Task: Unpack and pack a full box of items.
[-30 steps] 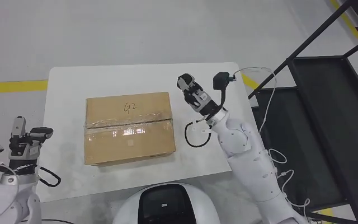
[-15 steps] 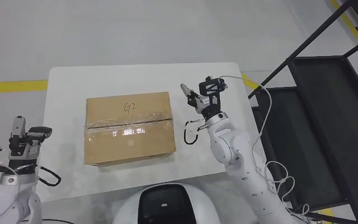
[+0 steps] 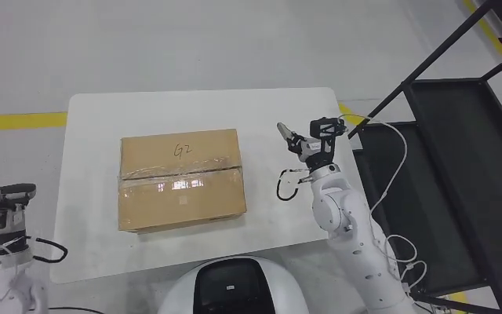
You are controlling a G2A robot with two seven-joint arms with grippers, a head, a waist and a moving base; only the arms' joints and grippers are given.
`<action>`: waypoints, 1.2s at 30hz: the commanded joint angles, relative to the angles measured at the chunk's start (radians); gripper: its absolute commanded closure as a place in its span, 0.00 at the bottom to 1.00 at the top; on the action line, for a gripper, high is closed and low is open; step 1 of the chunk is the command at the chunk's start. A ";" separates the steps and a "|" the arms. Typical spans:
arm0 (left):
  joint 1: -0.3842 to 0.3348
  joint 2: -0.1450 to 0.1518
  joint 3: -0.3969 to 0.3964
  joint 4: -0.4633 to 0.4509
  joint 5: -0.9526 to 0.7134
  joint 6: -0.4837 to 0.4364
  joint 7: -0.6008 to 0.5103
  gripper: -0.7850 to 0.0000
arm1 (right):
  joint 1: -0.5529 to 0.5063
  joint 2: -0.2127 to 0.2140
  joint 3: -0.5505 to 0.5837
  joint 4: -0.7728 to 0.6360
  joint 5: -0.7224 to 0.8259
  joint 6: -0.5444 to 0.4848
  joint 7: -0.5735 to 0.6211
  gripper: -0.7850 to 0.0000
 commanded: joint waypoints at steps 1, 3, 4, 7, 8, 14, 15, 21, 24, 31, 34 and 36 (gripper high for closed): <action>-0.005 -0.005 -0.001 0.001 0.194 -0.031 0.107 0.00 | -0.006 0.000 0.006 0.014 0.000 0.001 -0.015 0.00; -0.012 -0.011 0.001 0.000 0.381 -0.041 0.217 0.00 | -0.011 0.000 0.011 0.020 -0.001 0.000 -0.028 0.00; -0.016 -0.014 0.007 0.000 0.470 -0.034 0.276 0.00 | -0.013 0.000 0.014 0.022 -0.002 0.000 -0.032 0.00; -0.017 -0.024 0.037 -0.004 0.674 0.034 0.404 0.00 | -0.020 0.000 0.022 0.021 -0.002 -0.003 -0.043 0.00; -0.019 -0.027 0.043 -0.011 0.734 0.071 0.448 0.00 | -0.021 0.000 0.024 0.020 -0.003 -0.003 -0.045 0.00; -0.009 -0.045 0.102 -0.040 0.813 0.208 0.567 0.00 | -0.019 0.000 0.018 0.004 -0.040 -0.003 -0.043 0.00; -0.009 -0.046 0.107 -0.041 0.802 0.208 0.573 0.00 | -0.017 0.000 0.012 0.002 -0.042 -0.003 -0.043 0.00; -0.009 -0.046 0.107 -0.041 0.801 0.209 0.573 0.00 | -0.016 -0.001 0.009 0.001 -0.041 -0.006 -0.043 0.00; -0.009 -0.046 0.107 -0.041 0.802 0.208 0.573 0.00 | -0.016 -0.001 0.009 0.001 -0.041 -0.006 -0.044 0.00; -0.009 -0.046 0.107 -0.041 0.802 0.208 0.573 0.00 | -0.016 -0.001 0.009 0.001 -0.041 -0.006 -0.044 0.00; -0.009 -0.046 0.107 -0.041 0.802 0.208 0.573 0.00 | -0.016 -0.001 0.009 0.001 -0.041 -0.006 -0.044 0.00; -0.009 -0.046 0.107 -0.041 0.802 0.208 0.573 0.00 | -0.016 -0.001 0.009 0.001 -0.041 -0.006 -0.044 0.00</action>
